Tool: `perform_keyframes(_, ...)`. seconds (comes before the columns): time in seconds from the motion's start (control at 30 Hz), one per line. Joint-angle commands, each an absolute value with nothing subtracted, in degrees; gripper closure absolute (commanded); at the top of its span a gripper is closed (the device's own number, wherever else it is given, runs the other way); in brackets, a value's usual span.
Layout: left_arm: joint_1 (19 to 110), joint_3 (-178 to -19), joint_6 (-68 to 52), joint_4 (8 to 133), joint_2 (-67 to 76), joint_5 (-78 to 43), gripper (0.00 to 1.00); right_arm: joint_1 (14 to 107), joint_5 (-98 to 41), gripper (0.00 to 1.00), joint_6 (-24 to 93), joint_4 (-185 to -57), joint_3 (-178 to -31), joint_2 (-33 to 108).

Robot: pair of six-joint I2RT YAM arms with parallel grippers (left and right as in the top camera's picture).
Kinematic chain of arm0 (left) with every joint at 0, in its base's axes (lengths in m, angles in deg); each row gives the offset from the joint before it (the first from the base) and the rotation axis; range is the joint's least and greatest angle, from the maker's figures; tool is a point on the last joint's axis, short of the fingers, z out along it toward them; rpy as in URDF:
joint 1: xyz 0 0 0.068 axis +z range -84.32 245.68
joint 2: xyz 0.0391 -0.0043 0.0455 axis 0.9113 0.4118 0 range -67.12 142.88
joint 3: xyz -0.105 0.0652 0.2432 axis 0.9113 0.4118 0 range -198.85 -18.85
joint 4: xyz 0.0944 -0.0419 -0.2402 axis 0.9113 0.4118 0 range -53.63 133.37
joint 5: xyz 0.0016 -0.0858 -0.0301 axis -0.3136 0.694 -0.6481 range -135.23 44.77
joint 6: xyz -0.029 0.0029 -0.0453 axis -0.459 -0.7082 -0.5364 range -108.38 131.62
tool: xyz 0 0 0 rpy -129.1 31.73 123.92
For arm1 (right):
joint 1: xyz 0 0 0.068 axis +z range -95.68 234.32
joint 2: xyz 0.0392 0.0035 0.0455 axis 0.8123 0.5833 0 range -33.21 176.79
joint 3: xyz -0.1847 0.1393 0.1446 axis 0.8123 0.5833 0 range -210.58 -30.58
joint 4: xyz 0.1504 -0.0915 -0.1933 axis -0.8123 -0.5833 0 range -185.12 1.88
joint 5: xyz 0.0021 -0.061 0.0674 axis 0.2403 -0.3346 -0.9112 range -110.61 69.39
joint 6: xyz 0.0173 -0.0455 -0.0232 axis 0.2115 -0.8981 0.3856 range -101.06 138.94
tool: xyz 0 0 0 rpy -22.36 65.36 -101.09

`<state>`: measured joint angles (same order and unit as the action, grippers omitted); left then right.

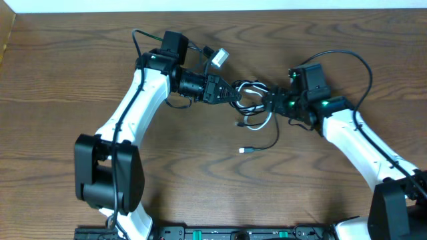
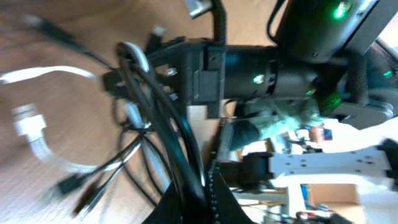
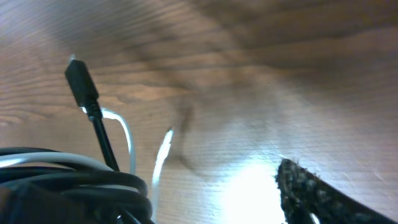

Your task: Untangle cables

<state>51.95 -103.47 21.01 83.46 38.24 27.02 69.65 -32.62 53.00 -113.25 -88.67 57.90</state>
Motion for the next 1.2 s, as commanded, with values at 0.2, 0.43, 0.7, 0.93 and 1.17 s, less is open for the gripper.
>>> perform_keyframes(0.2, 55.2, -104.3, 18.1, 81.6, 25.1, 20.0, 0.93, 59.2, -25.5, 0.63, 46.6, -118.8, -87.0, 60.0)
perform_keyframes(0.43, 49.8, -104.2, 18.1, 82.6, 26.1, 9.7, 0.93, 59.4, -33.5, 0.99, 44.2, -119.0, -87.0, 60.0)
perform_keyframes(0.7, 42.1, -104.2, 2.9, 84.0, 26.8, -32.0, 0.93, 58.9, -27.0, 0.99, 44.4, -122.4, -87.0, 60.0)
perform_keyframes(0.93, 42.1, -104.2, 0.1, 85.6, 26.8, -42.6, 0.93, 58.8, -12.2, 0.83, 43.5, -129.7, -87.0, 60.0)
perform_keyframes(1.17, 42.1, -104.2, 0.6, 84.6, 27.3, -32.1, 0.93, 58.9, -36.0, 0.34, 29.0, -124.5, -87.0, 60.0)
